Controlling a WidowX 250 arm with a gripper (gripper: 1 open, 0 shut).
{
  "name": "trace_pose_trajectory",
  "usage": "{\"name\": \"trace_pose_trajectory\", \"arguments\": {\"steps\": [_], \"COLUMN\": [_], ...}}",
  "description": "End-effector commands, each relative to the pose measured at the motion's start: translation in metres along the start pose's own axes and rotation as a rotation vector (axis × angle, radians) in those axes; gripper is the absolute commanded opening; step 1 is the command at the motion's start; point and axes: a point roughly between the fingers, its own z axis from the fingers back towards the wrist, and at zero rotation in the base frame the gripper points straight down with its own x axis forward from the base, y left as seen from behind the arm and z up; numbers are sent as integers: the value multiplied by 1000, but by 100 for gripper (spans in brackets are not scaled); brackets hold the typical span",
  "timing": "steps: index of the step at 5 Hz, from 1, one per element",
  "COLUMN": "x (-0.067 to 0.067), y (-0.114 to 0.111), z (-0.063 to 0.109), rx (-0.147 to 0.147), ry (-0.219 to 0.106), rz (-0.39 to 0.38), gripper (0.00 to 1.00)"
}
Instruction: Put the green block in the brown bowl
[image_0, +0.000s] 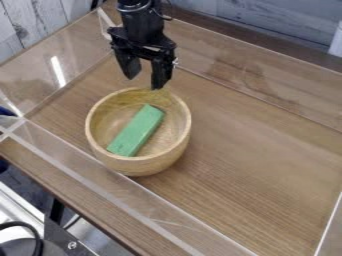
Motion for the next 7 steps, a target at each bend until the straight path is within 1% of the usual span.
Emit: {"name": "trace_pose_trajectory", "arguments": {"steps": [1, 2, 3, 4, 5, 6, 7], "x": [12, 29, 52, 76, 83, 83, 83], "y": [1, -4, -22, -40, -27, -21, -16], "z": [21, 21, 22, 22, 17, 12, 20], "rx": [5, 5, 3, 2, 20, 30, 47], "ry": [-68, -50, -35, -64, -75, -75, -59], "rz": [10, -2, -26, -82, -79, -81, -41], "gripper": [100, 100, 100, 100, 100, 100, 100]}}
